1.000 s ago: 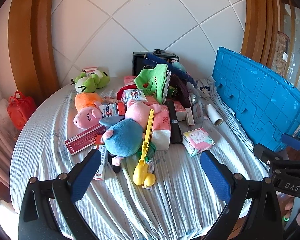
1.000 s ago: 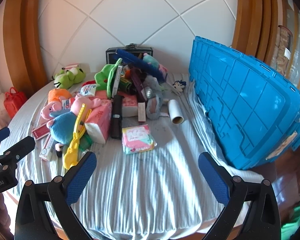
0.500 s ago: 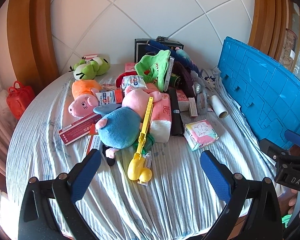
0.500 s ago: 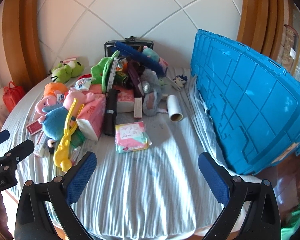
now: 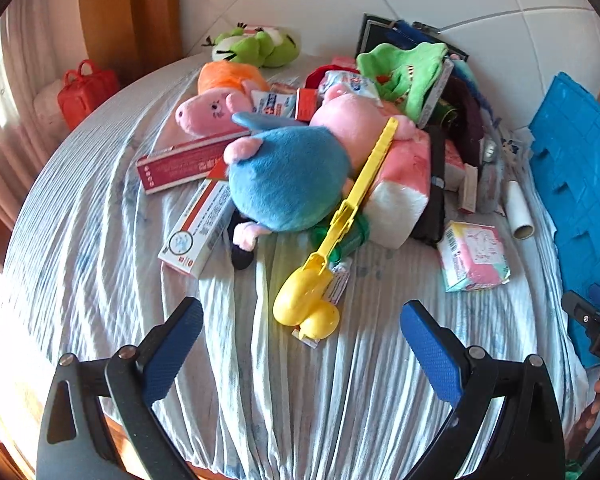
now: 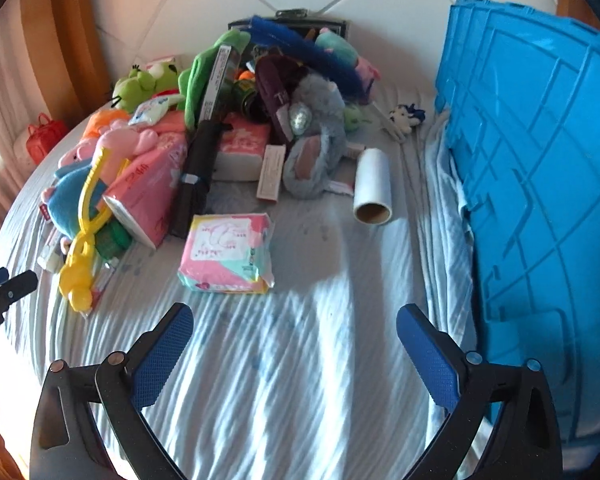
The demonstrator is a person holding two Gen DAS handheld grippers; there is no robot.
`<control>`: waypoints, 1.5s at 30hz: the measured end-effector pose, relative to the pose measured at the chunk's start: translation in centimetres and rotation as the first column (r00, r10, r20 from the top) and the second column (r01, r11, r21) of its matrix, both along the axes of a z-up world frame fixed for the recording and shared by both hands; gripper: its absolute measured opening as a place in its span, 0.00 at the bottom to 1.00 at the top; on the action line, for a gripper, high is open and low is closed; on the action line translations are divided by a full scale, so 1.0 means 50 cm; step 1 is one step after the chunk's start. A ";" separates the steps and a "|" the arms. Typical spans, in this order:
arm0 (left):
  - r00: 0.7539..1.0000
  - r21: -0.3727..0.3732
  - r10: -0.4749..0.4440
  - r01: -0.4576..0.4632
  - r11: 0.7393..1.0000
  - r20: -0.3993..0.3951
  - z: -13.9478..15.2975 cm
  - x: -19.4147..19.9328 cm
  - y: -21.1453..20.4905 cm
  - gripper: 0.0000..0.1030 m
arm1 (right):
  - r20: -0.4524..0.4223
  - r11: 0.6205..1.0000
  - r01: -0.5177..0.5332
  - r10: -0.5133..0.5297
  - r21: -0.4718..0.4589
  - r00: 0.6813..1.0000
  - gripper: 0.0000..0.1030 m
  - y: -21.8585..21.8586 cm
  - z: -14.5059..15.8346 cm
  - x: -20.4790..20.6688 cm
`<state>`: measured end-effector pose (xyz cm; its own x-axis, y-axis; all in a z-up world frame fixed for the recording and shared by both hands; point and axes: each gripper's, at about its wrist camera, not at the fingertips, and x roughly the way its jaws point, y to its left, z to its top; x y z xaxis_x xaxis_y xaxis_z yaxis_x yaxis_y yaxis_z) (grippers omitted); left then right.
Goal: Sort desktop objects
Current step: 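Reach the left gripper to the yellow toy clamp while the right reaches the pink Kotex pack, then grasp the yellow clamp with the left gripper while the right grasps the Kotex pack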
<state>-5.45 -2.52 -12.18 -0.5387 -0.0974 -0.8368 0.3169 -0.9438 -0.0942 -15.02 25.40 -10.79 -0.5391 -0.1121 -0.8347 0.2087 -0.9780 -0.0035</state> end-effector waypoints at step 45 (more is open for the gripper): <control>0.978 0.028 -0.198 0.196 0.980 0.064 -0.110 -0.091 -0.001 0.37 | 0.169 0.997 0.019 -0.006 -0.075 0.986 1.00 -0.144 -0.169 -0.160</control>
<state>-10.01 -2.55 -17.68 -0.4889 0.0232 -0.8721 0.1313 -0.9863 -0.0998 -23.01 18.19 -19.26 -0.3934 -0.1727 -0.9030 0.1879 -0.9766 0.1049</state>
